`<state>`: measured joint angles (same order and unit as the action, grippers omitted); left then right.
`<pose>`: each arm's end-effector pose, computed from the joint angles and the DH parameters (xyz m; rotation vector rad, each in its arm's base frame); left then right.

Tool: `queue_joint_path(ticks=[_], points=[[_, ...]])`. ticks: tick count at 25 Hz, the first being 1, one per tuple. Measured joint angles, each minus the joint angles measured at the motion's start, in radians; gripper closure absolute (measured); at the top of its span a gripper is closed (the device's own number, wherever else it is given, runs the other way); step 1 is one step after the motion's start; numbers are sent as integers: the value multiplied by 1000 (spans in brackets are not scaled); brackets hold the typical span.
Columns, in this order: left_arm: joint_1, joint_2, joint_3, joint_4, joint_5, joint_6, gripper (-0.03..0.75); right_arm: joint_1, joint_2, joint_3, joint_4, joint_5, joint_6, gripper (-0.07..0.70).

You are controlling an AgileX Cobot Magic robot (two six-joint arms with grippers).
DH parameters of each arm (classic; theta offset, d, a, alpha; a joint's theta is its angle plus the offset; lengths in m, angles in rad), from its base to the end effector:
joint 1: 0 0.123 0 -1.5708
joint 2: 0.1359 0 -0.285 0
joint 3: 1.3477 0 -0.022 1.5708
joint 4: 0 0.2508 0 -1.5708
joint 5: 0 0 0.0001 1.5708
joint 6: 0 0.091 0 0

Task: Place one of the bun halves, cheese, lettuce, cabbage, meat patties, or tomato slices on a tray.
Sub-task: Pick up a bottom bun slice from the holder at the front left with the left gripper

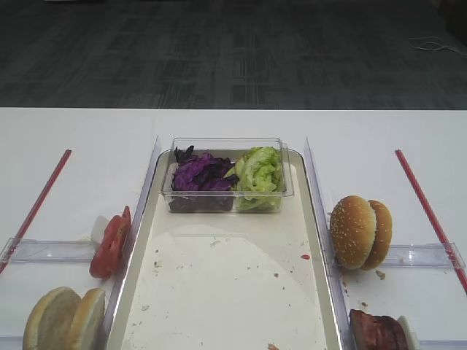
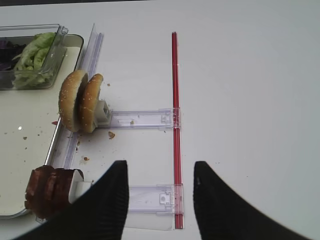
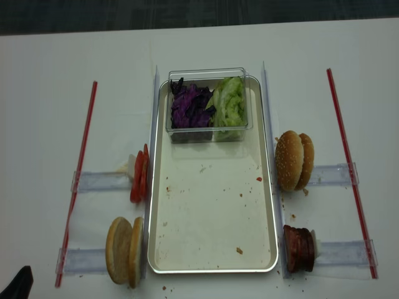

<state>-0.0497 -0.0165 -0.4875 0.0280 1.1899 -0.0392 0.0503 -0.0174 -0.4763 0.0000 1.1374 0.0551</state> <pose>-0.0118 0.0030 0.2637 0.0078 2.1692 -0.0168 -0.0082 -0.0004 0.2646 0.0051 2.1279 0.0623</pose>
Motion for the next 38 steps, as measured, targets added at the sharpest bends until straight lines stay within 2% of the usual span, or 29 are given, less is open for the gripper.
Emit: queue_joint_path(ticks=[9, 13, 17, 33, 38], points=[[0, 0, 0, 0, 6, -17, 114, 0, 0, 0, 0, 0, 0, 307], [0, 0, -12, 0, 31, -13, 114, 0, 0, 0, 0, 0, 0, 307], [0, 9, -28, 0, 78, -13, 114, 0, 0, 0, 0, 0, -2, 307], [0, 361, -32, -101, 77, -34, 114, 0, 0, 0, 0, 0, -2, 307], [0, 524, -77, -129, 73, -34, 114, 0, 0, 0, 0, 0, -2, 307]])
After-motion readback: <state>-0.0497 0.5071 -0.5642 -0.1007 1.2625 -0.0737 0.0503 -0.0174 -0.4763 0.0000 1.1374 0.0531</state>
